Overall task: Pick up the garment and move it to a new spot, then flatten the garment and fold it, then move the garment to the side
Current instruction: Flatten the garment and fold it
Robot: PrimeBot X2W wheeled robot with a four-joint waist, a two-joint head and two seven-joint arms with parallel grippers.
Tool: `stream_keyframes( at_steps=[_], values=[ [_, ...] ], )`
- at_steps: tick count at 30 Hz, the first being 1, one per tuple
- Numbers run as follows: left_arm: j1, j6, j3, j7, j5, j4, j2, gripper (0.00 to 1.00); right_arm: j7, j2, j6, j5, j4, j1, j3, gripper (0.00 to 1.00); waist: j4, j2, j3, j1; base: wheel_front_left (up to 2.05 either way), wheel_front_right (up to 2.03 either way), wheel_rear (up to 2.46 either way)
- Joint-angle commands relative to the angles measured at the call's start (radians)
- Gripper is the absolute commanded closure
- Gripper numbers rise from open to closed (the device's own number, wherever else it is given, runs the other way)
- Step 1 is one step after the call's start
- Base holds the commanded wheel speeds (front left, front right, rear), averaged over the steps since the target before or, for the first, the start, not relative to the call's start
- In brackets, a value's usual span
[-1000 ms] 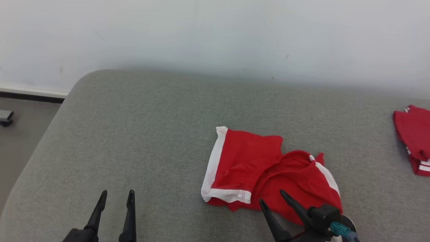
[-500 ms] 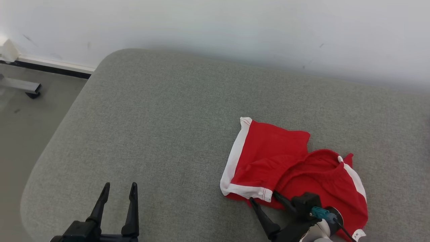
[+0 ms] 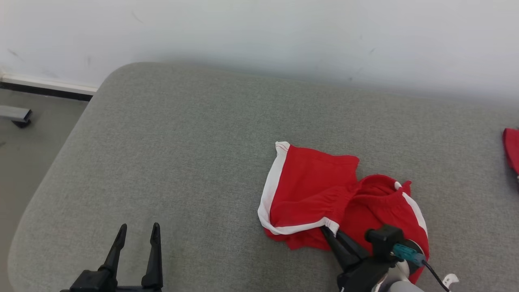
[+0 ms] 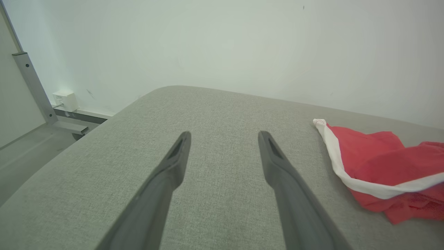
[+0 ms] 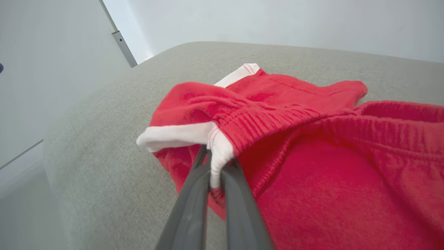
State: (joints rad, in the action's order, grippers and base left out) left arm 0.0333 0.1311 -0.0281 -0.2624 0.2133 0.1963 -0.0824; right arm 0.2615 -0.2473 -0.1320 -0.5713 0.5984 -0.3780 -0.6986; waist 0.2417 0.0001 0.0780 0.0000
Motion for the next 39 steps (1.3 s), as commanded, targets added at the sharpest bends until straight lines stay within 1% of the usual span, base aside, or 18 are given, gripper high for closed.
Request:
stream_keyframes(
  at_steps=[1,3,7,11,15,18,20,22,23,24,31,39],
  values=[
    [-0.014,-0.001,0.004,-0.003,-0.004,-0.001,0.003,0.0,0.004,-0.026,0.003,0.009,-0.035,0.035,0.012,1.0,-0.042,-0.0001,-0.02,0.0,0.0,0.0,0.0],
    [-0.017,-0.001,0.008,-0.003,0.0,-0.001,0.002,0.0,0.004,-0.057,0.003,0.022,-0.099,0.071,0.024,1.0,-0.071,-0.0001,-0.026,0.0,0.0,0.0,0.0],
    [-0.018,-0.001,0.003,-0.003,0.005,0.003,-0.001,0.0,0.004,-0.141,0.003,0.047,-0.204,0.141,0.044,1.0,-0.123,-0.0001,-0.031,0.0,0.0,0.0,0.0],
    [-0.012,-0.001,-0.006,-0.003,0.002,0.005,0.0,0.0,-0.007,-0.21,0.003,0.059,-0.278,0.215,0.087,1.0,-0.16,-0.0001,-0.03,0.0,0.0,0.0,0.0],
    [-0.006,-0.001,-0.009,-0.003,0.002,0.007,-0.004,0.0,-0.033,-0.268,0.003,0.073,-0.33,0.295,0.148,1.0,-0.181,-0.0001,-0.026,0.0,0.0,0.0,0.0],
    [-0.003,-0.001,-0.009,-0.003,0.007,0.008,-0.009,0.0,-0.047,-0.289,0.003,0.082,-0.345,0.356,0.21,1.0,-0.188,-0.0001,-0.025,0.0,0.0,0.0,0.0],
    [-0.007,-0.001,-0.01,-0.003,0.002,0.007,-0.007,0.0,-0.048,-0.283,0.003,0.079,-0.349,0.387,0.255,1.0,-0.191,-0.0001,-0.027,0.0,0.0,0.0,0.0],
    [-0.016,-0.001,-0.009,-0.003,-0.003,0.006,-0.005,0.0,-0.055,-0.266,0.003,0.079,-0.355,0.41,0.279,1.0,-0.194,-0.0001,-0.031,0.0,0.0,0.0,0.0],
    [-0.019,-0.001,-0.009,-0.003,-0.003,0.007,-0.005,0.0,-0.052,-0.257,0.003,0.082,-0.361,0.417,0.287,0.57,-0.196,-0.0001,-0.032,0.0,0.0,0.0,0.0],
    [-0.021,-0.001,-0.01,-0.003,-0.002,0.008,-0.006,0.0,-0.052,-0.252,0.003,0.084,-0.365,0.422,0.291,0.0,-0.197,-0.0001,-0.034,0.0,0.0,0.0,0.0],
    [-0.031,-0.001,-0.007,-0.003,-0.002,0.011,-0.012,0.0,-0.039,-0.232,0.003,0.105,-0.409,0.438,0.305,0.0,-0.21,-0.0001,-0.049,0.0,0.0,0.0,0.0],
    [-0.041,-0.001,0.002,-0.003,-0.015,0.002,-0.01,0.0,-0.033,-0.245,0.003,0.094,-0.485,0.464,0.316,0.0,-0.228,-0.0001,-0.065,0.0,0.0,0.0,0.0]
  ],
)
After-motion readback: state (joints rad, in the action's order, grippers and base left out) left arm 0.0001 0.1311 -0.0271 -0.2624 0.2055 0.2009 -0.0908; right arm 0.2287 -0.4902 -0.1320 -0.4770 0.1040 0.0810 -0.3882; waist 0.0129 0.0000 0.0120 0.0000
